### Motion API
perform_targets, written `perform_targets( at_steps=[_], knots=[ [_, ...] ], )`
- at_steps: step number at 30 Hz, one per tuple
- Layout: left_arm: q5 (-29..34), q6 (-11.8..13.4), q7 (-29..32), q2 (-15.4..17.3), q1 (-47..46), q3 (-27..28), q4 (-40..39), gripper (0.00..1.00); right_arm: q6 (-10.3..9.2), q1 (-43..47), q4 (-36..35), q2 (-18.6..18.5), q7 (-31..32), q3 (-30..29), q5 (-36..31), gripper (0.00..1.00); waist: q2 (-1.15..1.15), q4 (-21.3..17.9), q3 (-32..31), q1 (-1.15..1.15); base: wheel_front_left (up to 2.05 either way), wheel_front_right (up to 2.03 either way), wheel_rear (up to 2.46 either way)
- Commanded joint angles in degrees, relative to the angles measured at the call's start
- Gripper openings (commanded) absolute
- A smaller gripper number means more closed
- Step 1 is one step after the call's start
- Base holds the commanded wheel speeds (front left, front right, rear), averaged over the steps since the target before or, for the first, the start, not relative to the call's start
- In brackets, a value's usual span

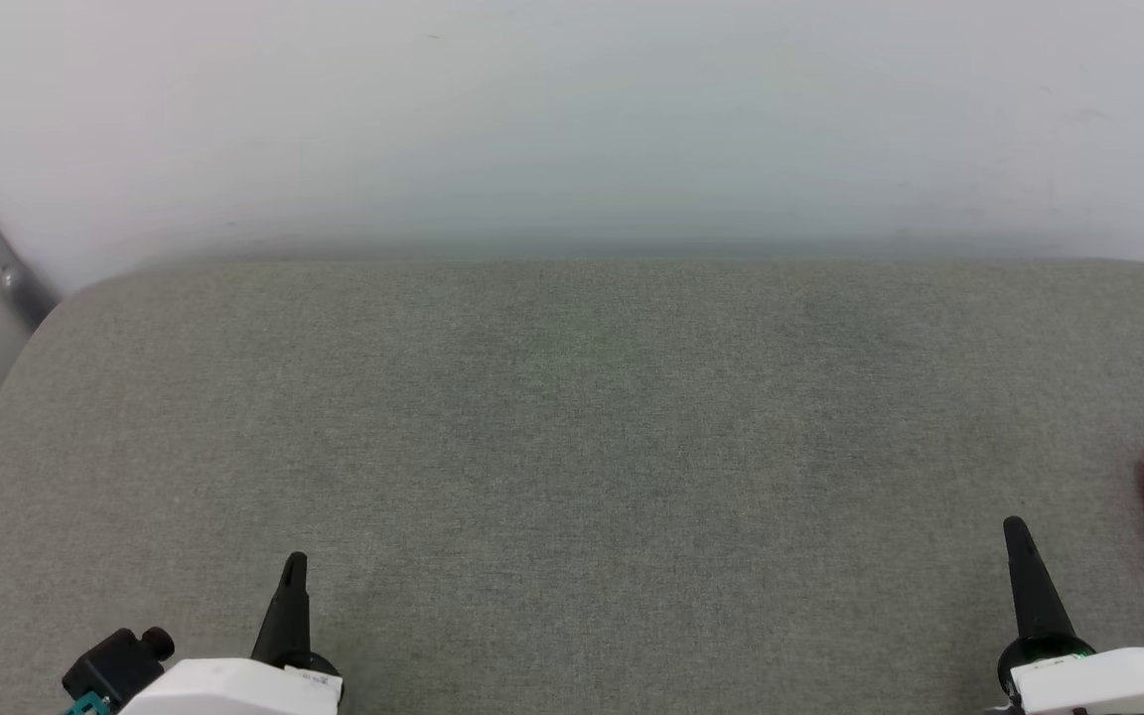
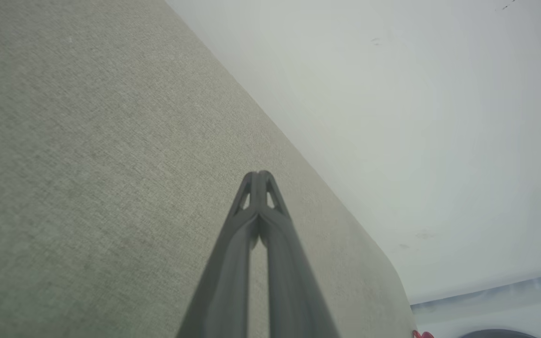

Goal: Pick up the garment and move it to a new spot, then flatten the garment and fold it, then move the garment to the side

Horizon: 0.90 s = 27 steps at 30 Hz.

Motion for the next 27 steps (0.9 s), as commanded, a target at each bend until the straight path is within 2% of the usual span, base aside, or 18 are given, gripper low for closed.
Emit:
perform_targets(
  at_steps=[1,27],
  knots=[
    [-2.0,-0.5,0.4,0.2,-1.8,0.4,-0.3,0.0,-0.01,-1.7,-0.1,-0.5,0.4,-0.1,1.9,0.0,0.0,0.0,0.0,0.0,0.0,0.0,0.0],
    [-17.9,-2.5,4.2,0.2,-5.0,2.2,1.5,0.0,-0.01,-5.2,2.2,-0.5,4.3,-0.5,16.3,0.0,0.0,-0.5,0.5,0.0,0.0,0.0,0.0]
  ],
)
